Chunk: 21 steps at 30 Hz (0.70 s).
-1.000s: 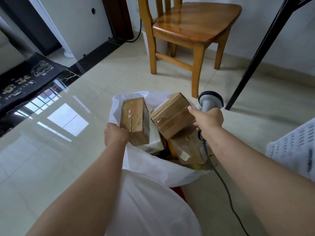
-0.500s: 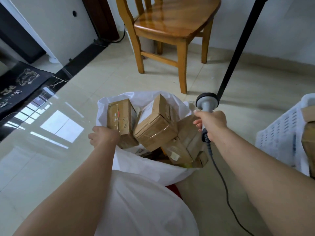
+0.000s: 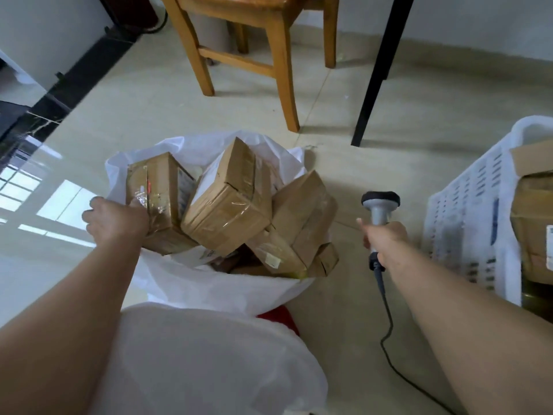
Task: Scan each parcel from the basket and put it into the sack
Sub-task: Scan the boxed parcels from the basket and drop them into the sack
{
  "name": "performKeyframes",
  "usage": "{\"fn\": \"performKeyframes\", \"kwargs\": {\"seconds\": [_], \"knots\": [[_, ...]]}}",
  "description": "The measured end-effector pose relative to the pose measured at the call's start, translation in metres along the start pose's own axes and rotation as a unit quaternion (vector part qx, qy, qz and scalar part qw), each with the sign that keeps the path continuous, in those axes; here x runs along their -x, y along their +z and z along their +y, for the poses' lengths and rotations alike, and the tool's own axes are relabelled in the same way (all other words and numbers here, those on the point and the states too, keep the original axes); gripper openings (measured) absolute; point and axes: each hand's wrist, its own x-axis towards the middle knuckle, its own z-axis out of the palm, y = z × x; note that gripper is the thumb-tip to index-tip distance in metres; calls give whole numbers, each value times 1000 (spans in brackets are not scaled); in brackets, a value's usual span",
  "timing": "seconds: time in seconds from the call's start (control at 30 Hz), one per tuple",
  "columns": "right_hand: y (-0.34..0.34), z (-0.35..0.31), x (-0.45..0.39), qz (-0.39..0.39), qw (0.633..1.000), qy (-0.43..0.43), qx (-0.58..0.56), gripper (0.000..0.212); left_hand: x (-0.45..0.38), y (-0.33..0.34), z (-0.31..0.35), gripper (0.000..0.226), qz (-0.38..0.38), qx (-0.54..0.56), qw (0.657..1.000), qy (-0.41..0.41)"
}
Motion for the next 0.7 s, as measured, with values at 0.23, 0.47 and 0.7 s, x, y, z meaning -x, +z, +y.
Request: {"fn": "performKeyframes", "kwargs": {"seconds": [0.23,0.47,0.7], "knots": [[47,19,-35,-67,998,17,-11,30,0,20,17,54,14,-44,999,-6],[85,34,-69,-79,995,52,-39,25,8,30,31,44,3,-74,997,-4],[109,41,-68,-64,997,52,2,35,6,31,30,42,-2,-78,997,-19]]}}
